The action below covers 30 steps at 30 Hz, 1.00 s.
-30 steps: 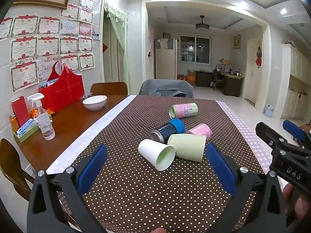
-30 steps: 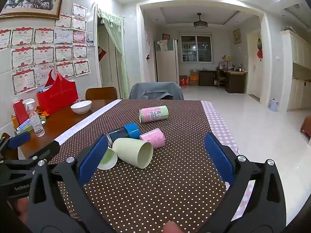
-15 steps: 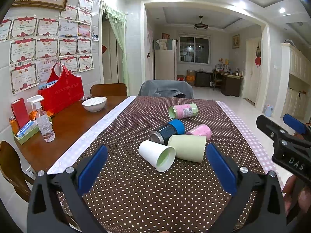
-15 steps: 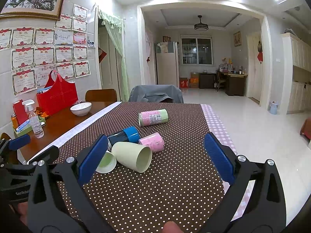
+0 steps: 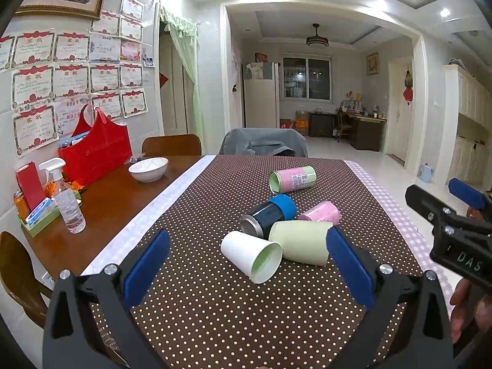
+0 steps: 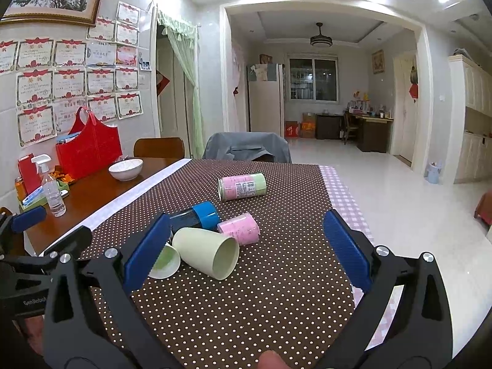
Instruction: Flip cup upside down
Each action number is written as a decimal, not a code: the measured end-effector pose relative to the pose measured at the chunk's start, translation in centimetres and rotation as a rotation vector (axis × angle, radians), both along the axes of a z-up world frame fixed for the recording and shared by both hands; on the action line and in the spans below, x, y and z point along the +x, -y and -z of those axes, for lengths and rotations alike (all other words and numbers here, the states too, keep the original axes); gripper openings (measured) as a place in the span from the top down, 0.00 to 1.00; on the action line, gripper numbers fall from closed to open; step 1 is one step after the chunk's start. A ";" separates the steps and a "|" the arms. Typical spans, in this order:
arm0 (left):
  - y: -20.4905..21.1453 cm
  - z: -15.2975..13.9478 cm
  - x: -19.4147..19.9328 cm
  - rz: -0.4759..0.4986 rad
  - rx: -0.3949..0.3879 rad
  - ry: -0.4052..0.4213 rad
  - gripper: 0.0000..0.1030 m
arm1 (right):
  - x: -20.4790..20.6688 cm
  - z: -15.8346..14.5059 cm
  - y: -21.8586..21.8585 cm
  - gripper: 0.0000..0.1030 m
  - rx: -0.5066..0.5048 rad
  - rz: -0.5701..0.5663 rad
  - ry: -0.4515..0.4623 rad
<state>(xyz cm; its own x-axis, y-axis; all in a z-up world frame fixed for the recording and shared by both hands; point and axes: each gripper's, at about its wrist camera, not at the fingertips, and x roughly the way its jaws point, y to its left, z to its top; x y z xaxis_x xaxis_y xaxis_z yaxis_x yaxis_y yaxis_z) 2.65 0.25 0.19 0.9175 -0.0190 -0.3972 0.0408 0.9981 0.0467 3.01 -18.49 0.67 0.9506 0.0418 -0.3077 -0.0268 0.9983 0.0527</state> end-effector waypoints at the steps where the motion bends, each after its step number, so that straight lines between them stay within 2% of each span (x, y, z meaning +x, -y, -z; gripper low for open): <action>1: 0.0 0.0 0.2 0.001 0.001 0.001 0.04 | 0.1 0.0 0.0 0.06 -0.001 0.000 -0.001; 30: -0.8 -0.4 0.7 0.000 -0.006 0.007 0.04 | 0.7 -0.4 -1.4 0.06 -0.018 -0.001 0.002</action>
<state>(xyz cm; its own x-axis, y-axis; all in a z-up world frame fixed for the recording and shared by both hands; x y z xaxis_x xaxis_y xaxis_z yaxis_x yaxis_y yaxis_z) 3.36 1.00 0.57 0.9203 -0.0214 -0.3906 0.0406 0.9983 0.0410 3.72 -17.10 1.07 0.9512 0.0369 -0.3065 -0.0276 0.9990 0.0346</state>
